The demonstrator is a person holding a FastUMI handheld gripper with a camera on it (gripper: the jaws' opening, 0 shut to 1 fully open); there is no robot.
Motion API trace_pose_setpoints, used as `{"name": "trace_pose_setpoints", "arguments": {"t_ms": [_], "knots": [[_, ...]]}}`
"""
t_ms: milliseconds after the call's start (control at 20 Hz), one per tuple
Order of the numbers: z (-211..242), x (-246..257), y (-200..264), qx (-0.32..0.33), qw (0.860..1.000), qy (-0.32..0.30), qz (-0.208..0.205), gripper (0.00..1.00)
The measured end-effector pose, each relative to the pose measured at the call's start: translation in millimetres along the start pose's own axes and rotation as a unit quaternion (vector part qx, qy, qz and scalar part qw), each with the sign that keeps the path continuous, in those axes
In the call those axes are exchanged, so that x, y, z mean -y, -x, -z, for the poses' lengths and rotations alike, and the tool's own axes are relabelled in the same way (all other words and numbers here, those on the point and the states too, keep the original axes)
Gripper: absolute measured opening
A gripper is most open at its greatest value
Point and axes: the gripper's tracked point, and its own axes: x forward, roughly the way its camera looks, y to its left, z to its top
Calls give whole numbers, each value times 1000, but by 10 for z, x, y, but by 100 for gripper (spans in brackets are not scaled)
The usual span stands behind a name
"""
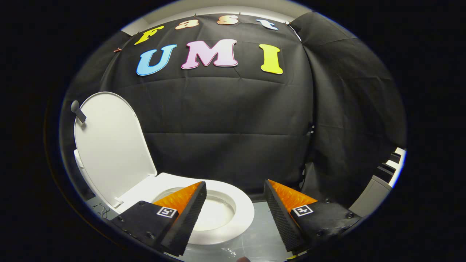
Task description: Open the toilet lid.
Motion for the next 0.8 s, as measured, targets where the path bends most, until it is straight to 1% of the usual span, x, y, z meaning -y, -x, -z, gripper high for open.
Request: {"name": "trace_pose_setpoints", "arguments": {"t_ms": [800], "knots": [[22, -52, 7, -3, 1000, 6, -8, 99]]}}
